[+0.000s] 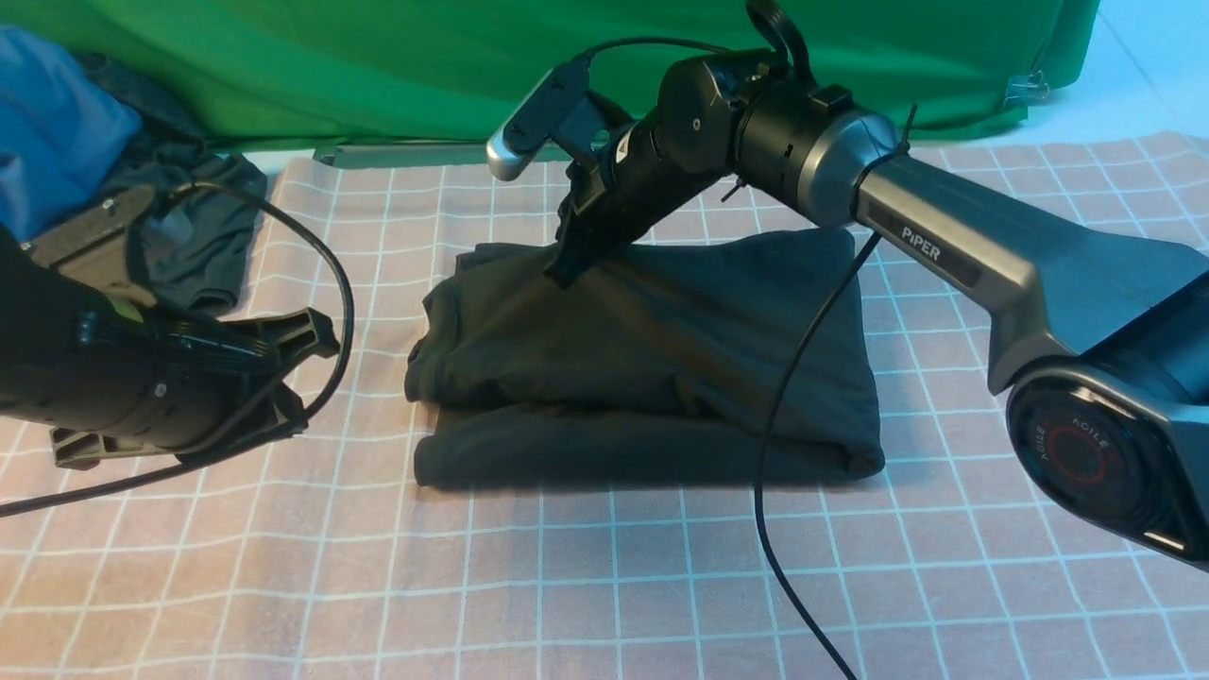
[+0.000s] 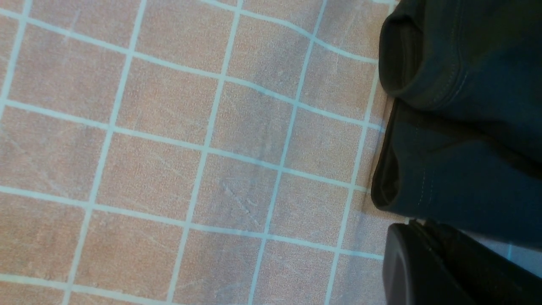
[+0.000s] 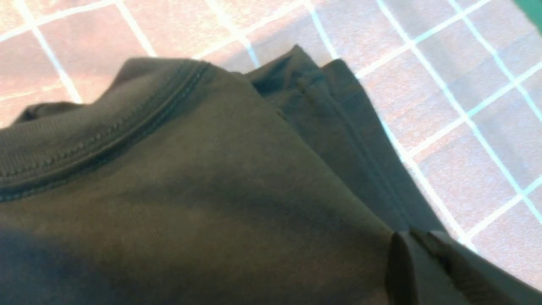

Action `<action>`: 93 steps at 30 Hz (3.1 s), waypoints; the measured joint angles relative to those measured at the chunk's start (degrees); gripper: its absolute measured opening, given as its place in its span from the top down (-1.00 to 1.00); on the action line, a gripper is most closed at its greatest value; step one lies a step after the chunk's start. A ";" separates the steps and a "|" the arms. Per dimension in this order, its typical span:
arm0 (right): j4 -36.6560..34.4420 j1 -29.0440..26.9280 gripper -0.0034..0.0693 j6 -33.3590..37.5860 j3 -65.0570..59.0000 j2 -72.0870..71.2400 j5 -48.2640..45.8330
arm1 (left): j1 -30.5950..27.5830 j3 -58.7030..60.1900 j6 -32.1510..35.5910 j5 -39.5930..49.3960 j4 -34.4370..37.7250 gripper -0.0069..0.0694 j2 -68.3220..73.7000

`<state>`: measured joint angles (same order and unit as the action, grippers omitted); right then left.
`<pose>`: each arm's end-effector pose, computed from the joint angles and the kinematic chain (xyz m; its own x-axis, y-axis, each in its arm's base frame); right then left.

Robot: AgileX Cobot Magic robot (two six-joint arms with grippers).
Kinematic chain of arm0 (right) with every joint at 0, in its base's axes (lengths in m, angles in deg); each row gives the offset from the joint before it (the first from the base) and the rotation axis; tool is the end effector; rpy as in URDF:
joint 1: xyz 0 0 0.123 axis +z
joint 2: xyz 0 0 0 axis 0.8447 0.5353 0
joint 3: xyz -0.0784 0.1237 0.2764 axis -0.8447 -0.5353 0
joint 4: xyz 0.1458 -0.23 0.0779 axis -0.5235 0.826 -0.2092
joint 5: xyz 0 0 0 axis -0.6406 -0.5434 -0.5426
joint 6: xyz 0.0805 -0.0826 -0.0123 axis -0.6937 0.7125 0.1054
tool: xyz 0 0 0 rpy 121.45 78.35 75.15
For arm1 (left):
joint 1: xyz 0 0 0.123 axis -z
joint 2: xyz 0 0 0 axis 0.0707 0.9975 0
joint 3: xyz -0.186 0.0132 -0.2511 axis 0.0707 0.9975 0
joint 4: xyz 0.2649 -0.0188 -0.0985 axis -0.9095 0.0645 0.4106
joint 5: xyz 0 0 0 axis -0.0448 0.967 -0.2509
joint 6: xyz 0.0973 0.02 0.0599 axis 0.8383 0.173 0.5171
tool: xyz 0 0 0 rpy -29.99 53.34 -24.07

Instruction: Fold a long-sleeved shirt over a pink coffee tablecloth.

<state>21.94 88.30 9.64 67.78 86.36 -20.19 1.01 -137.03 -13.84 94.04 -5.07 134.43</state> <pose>0.5310 0.3332 0.1887 -0.3451 -0.6714 -0.6558 -0.7917 0.5835 -0.1808 0.2800 -0.0380 0.2480 -0.8223 -0.3642 -0.4372 -0.2366 0.9176 -0.3194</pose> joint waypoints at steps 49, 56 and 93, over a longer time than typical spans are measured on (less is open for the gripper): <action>1.65 -8.84 0.81 -18.43 -45.90 -23.51 -16.55 | 12.46 -36.90 0.59 12.97 -5.73 0.79 43.13; 2.95 -9.76 0.81 -19.31 -46.86 -27.10 -16.33 | 12.46 -37.64 -0.72 15.52 -8.62 0.79 42.67; 8.28 -11.33 0.81 -21.30 -48.57 -26.97 -18.90 | 24.60 -43.86 5.22 15.57 9.31 0.79 45.20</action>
<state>30.22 76.97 -11.66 19.22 59.39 -39.08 25.61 -180.90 -8.62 109.61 4.24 179.63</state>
